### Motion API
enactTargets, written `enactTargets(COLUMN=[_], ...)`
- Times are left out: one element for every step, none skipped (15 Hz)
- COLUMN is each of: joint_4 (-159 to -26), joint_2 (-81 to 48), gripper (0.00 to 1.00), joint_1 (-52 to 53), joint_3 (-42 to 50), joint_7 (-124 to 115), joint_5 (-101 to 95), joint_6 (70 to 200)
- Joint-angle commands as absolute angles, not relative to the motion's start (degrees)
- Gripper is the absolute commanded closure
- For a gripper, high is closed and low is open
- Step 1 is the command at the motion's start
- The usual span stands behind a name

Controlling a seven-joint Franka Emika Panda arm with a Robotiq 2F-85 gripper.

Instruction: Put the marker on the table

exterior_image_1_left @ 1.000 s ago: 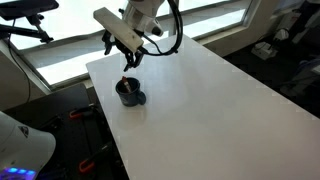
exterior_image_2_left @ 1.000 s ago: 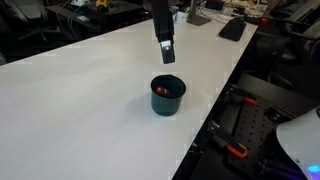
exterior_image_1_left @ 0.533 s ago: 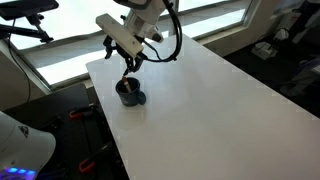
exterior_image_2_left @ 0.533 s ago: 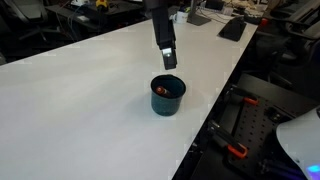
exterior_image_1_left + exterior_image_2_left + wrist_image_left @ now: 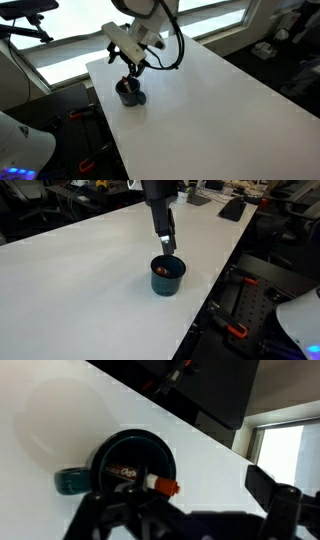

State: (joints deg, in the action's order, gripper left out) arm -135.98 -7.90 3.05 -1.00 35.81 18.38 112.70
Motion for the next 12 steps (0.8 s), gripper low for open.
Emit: enactTargets(joint_4=[-134.2, -134.0, -133.7, -133.4, -133.3, -133.1, -132.8, -132.7, -132.3, -131.8, -133.2, -133.0], joint_2=[-10.2, -10.6, -11.0, -11.3, -11.6, -11.8, -12.0, -12.1, -12.5, -12.8, -12.1, -12.3], gripper=[0.0, 0.0, 0.0, 0.0, 0.0, 0.0, 0.0, 0.0, 0.0, 0.0, 0.0, 0.0], joint_1=[1.8, 1.7, 1.5, 1.4, 1.3, 1.2, 1.1, 1.0, 0.9, 0.8, 0.6, 0.6], joint_3=[-2.1, -2.1, -2.2, -2.2, -2.2, -2.3, -2.3, -2.4, -2.4, -2.4, -2.4, -2.5], joint_7=[34.5, 34.5, 34.4, 34.4, 34.4, 34.2, 33.9, 34.0, 34.3, 34.0, 35.6, 35.6], joint_5=[18.2, 18.2, 18.2, 18.2, 18.2, 18.0, 17.9, 18.0, 17.9, 17.9, 18.1, 18.1], joint_6=[113.1, 113.0, 113.0, 113.0, 113.0, 112.9, 112.7, 112.4, 111.6, 110.6, 112.4, 112.3])
